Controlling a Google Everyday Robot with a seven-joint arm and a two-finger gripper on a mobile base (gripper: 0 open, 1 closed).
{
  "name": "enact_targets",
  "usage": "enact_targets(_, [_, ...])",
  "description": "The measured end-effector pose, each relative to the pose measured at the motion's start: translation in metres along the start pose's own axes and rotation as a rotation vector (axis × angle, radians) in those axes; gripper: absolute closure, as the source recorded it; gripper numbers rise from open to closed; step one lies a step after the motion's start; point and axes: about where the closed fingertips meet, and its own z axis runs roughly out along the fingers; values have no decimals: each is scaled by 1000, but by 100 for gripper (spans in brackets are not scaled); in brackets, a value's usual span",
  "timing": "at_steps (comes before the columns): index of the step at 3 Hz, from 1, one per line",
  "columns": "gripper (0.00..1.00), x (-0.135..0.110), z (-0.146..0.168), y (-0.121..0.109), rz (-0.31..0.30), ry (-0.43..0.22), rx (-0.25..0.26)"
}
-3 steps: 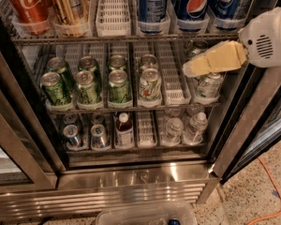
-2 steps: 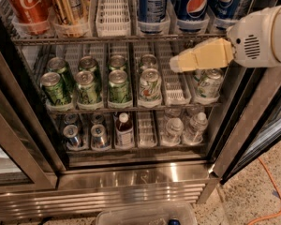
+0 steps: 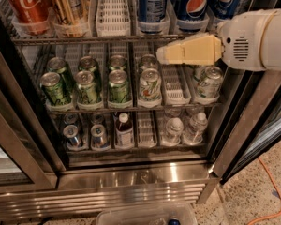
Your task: Pick pepsi can from top shelf of fridge
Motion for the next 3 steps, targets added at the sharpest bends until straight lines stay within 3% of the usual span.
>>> enact_targets(1, [0, -8, 6, 2, -8, -41, 22])
enact_targets(3, [0, -9, 17, -1, -91, -65, 130])
